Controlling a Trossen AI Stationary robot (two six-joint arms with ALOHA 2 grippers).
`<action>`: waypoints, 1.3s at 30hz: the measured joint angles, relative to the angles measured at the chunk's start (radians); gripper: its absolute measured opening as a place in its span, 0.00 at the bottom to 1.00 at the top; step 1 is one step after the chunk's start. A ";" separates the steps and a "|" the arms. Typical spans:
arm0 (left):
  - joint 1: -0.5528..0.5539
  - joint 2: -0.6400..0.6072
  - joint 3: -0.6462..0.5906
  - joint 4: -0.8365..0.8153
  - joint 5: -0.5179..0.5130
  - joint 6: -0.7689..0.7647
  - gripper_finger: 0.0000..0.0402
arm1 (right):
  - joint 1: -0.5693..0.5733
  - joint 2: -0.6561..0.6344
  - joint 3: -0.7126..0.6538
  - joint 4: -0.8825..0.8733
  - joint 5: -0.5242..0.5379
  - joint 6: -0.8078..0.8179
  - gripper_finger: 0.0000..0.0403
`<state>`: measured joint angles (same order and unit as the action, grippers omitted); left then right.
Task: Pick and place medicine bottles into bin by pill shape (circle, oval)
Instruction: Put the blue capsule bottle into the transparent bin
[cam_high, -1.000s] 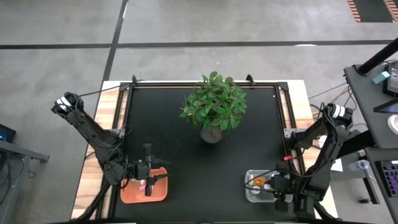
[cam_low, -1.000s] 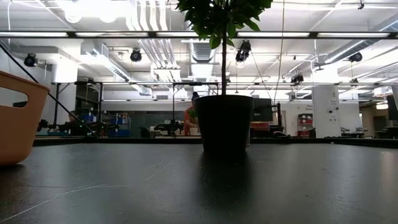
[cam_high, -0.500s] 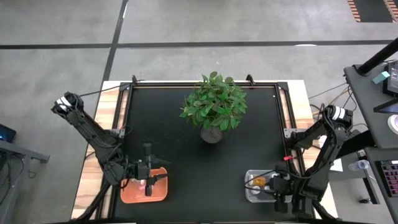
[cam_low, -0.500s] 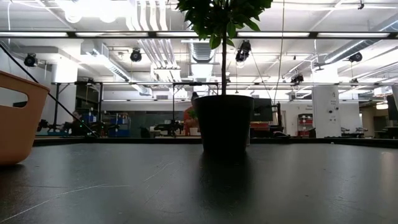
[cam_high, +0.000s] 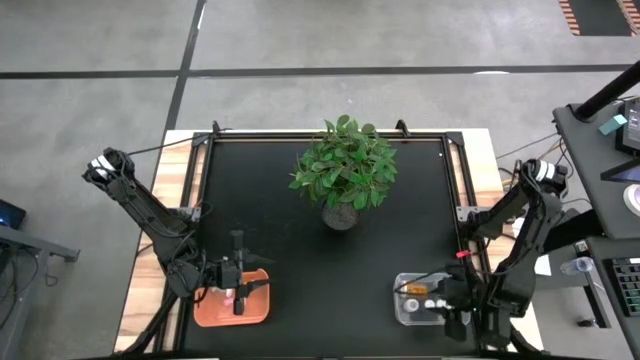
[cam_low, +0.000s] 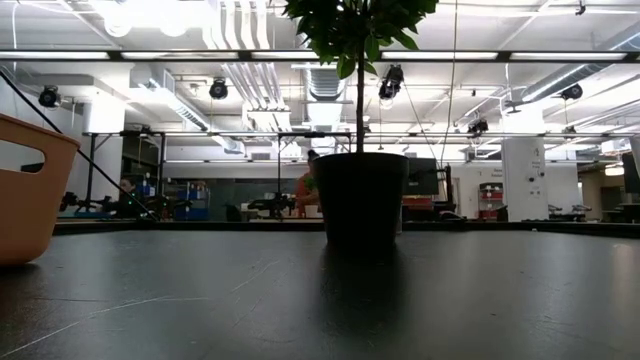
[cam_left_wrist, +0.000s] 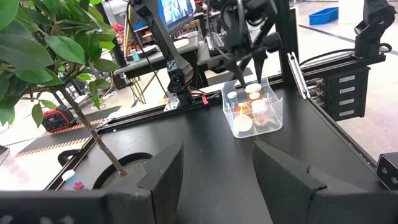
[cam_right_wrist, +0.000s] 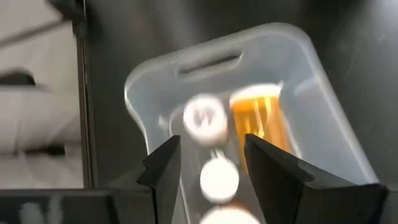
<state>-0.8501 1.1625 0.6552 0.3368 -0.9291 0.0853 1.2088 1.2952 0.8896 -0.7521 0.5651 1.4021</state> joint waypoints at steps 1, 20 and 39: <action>0.000 0.000 0.000 0.000 0.000 0.000 0.44 | -0.006 -0.009 0.009 -0.013 0.021 0.008 0.42; 0.006 -0.002 0.001 -0.003 -0.005 0.059 0.44 | -0.473 -0.038 0.077 -0.027 0.185 -0.517 0.26; 0.006 -0.110 0.001 -0.003 -0.034 0.302 0.44 | -0.963 -0.567 -0.290 0.197 0.114 -0.770 0.13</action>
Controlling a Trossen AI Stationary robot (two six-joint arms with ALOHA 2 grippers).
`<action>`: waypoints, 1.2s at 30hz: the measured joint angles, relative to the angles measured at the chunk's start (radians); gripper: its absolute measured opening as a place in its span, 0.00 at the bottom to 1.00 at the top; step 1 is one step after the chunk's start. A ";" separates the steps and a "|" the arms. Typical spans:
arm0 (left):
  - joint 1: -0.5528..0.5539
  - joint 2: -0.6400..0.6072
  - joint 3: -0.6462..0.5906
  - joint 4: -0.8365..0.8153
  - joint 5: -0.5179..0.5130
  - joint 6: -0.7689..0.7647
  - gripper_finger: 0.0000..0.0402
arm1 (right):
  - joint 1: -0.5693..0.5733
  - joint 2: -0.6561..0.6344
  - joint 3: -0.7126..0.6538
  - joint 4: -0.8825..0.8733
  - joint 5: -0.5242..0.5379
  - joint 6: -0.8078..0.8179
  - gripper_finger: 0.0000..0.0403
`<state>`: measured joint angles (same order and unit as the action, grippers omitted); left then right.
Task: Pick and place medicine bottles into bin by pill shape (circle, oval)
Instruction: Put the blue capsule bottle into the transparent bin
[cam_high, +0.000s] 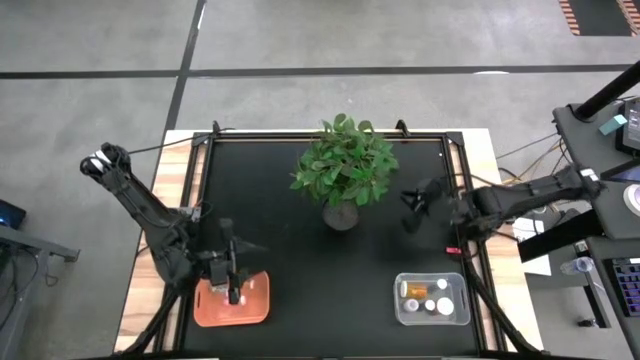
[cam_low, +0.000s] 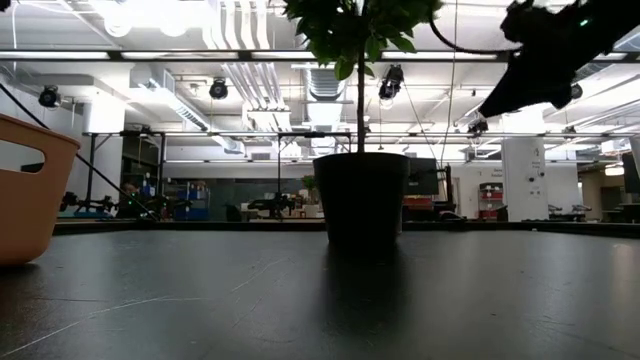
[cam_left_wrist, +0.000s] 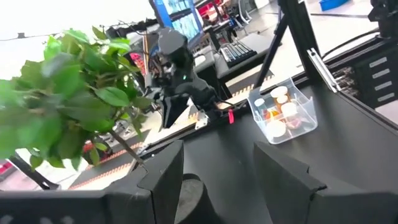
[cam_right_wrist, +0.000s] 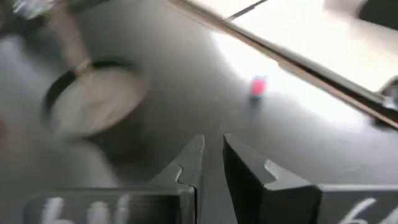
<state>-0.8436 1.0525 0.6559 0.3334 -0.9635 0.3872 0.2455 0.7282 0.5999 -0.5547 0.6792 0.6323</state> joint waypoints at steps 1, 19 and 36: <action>0.000 -0.008 0.000 0.004 -0.002 0.010 0.44 | -0.041 -0.019 -0.012 0.018 -0.001 -0.011 0.12; 0.002 -0.038 -0.004 -0.002 -0.007 0.045 0.44 | -0.840 0.146 -0.024 0.450 -0.662 -0.251 0.03; 0.002 -0.038 -0.006 -0.001 -0.007 0.043 0.44 | -0.973 0.700 0.279 0.453 -0.794 -0.228 0.13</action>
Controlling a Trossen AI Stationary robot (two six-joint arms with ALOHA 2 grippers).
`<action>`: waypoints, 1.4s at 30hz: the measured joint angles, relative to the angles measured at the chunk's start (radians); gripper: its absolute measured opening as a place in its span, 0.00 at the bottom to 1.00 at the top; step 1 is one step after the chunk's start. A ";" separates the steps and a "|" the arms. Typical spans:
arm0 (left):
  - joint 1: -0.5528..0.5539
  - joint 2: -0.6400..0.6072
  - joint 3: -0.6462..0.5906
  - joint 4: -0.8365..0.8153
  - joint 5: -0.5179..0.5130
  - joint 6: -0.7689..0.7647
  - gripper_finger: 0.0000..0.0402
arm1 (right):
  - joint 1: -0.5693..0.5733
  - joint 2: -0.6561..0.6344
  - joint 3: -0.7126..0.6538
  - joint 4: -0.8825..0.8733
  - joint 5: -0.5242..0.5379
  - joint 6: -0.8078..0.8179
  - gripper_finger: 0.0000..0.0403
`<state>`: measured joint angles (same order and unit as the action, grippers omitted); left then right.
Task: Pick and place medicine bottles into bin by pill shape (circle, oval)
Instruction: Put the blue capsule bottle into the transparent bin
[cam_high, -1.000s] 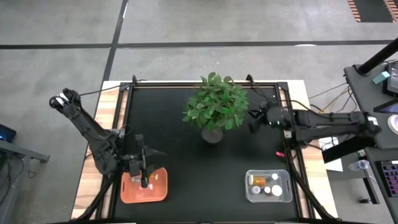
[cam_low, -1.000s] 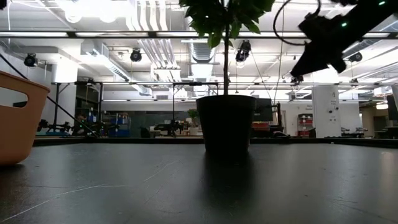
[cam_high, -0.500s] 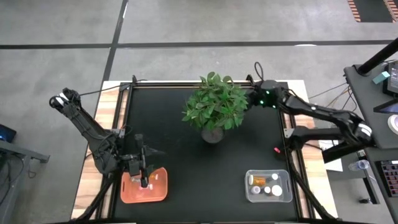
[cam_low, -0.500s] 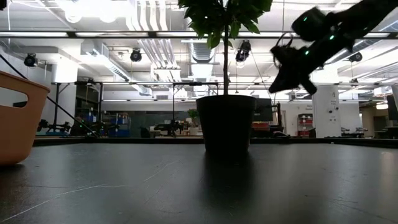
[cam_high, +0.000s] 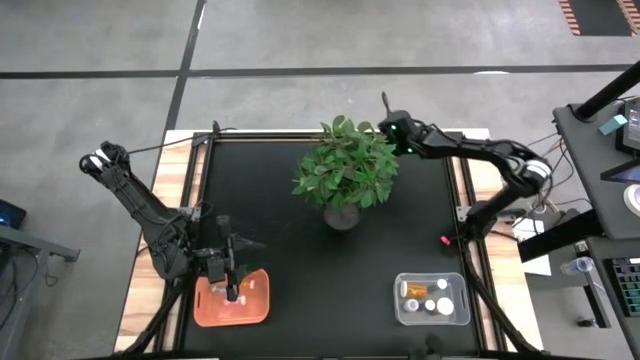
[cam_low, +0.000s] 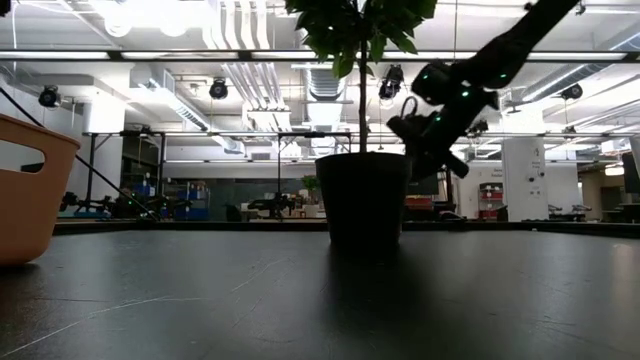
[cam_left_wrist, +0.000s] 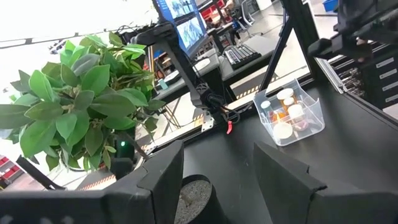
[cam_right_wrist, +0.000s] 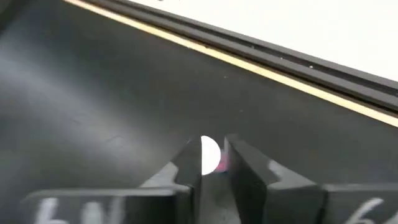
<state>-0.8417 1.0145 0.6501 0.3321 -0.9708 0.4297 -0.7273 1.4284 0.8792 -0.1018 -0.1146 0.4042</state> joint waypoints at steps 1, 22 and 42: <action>0.000 0.000 0.000 0.000 0.000 0.000 0.44 | 0.000 0.022 0.027 -0.026 0.000 -0.005 0.16; 0.000 0.000 -0.001 0.000 0.000 0.000 0.44 | 0.053 0.108 0.100 -0.148 0.099 -0.064 0.66; 0.000 0.000 -0.001 0.000 -0.003 0.001 0.44 | 0.134 0.211 0.094 -0.018 0.203 -0.109 0.60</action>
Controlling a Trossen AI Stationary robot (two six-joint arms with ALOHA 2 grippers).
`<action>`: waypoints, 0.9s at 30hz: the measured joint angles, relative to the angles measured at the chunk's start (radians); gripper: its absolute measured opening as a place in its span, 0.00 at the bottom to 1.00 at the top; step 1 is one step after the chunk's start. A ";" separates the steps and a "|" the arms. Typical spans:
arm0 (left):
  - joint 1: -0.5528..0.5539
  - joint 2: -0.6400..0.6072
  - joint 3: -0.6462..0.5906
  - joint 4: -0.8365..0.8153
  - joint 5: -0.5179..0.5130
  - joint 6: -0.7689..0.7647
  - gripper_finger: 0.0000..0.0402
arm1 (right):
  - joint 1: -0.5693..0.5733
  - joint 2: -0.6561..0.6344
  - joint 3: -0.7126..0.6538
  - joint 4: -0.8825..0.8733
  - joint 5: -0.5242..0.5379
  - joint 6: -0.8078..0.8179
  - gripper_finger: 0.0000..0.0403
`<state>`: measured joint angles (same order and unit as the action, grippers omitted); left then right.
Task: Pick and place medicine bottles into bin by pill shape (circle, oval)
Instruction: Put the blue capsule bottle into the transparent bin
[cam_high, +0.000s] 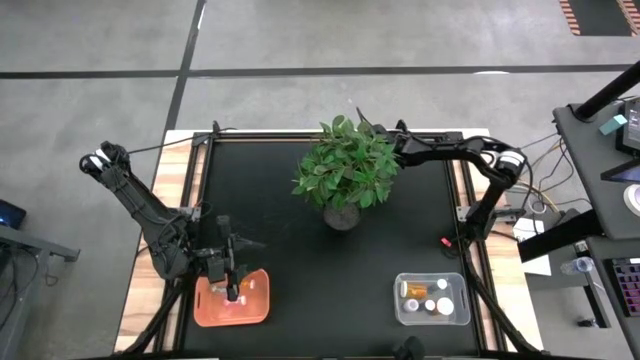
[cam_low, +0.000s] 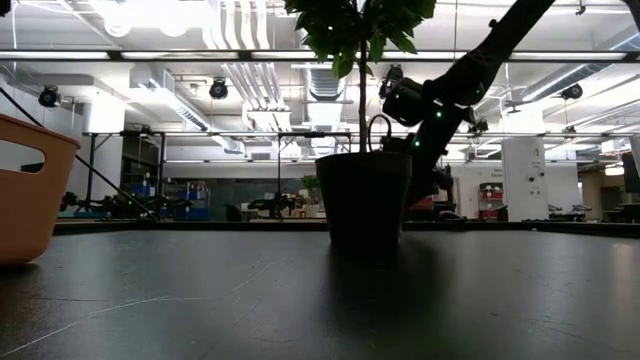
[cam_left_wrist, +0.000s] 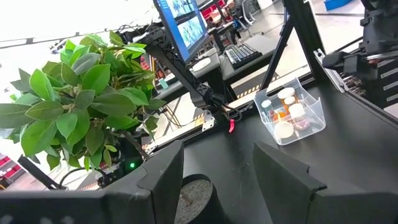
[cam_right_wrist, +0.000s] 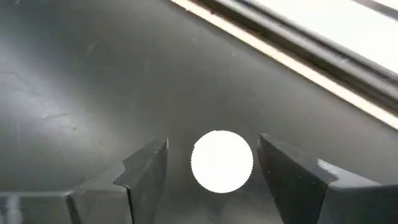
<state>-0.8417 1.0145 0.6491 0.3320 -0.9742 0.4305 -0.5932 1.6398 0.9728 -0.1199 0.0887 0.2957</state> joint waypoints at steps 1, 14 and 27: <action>0.000 0.000 0.000 0.000 0.000 0.000 0.44 | 0.002 0.000 0.001 0.001 0.014 0.000 0.59; 0.000 0.000 0.000 0.000 0.000 0.003 0.44 | 0.018 -0.002 0.002 -0.003 0.045 -0.001 0.31; 0.000 0.000 0.001 0.000 0.000 -0.005 0.44 | 0.026 -0.160 0.002 -0.184 0.046 -0.017 0.29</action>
<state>-0.8417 1.0145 0.6498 0.3325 -0.9741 0.4252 -0.5667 1.4799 0.9745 -0.3040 0.1344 0.2787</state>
